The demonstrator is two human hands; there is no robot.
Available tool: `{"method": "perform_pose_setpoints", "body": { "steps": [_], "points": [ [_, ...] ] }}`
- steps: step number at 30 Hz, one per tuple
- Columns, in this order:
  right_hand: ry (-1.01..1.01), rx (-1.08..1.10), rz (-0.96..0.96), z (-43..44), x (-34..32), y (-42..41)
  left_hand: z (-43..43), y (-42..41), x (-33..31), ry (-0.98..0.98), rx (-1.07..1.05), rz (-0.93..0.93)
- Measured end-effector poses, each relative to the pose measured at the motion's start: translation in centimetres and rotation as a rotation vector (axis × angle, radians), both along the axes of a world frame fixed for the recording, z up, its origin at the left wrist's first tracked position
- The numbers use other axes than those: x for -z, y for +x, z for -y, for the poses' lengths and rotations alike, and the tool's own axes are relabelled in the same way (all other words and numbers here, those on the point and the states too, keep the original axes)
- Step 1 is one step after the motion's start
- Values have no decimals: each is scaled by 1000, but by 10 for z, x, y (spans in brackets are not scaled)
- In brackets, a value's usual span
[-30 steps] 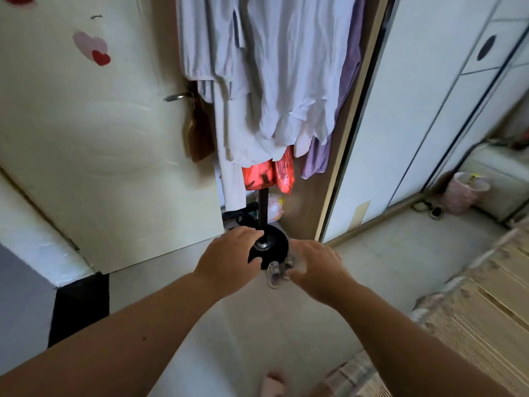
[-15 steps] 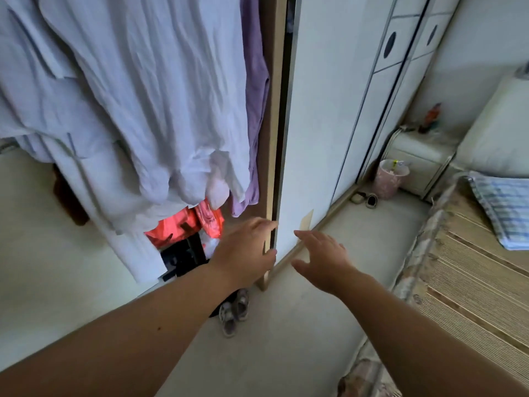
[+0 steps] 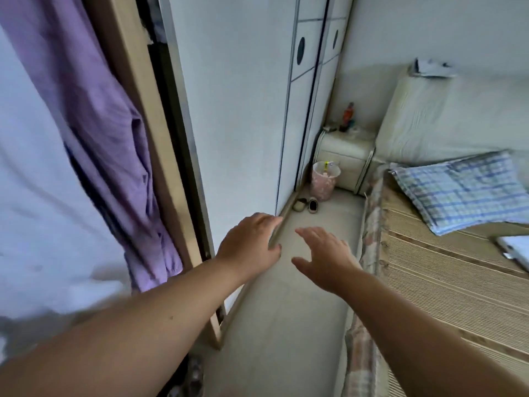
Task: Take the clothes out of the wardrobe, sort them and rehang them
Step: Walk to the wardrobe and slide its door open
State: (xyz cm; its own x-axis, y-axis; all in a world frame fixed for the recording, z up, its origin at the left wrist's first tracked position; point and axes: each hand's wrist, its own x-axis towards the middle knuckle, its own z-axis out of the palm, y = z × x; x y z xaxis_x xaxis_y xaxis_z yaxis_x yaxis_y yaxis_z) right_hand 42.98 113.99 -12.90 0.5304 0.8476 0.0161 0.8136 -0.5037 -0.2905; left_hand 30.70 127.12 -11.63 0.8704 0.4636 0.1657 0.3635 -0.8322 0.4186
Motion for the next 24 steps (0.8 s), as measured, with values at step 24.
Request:
{"method": "perform_pose_setpoints", "body": {
  "steps": [24],
  "points": [
    [207, -325, 114, -243, -69, 355, -194, 324, -55, 103, -350, 158]
  ]
}}
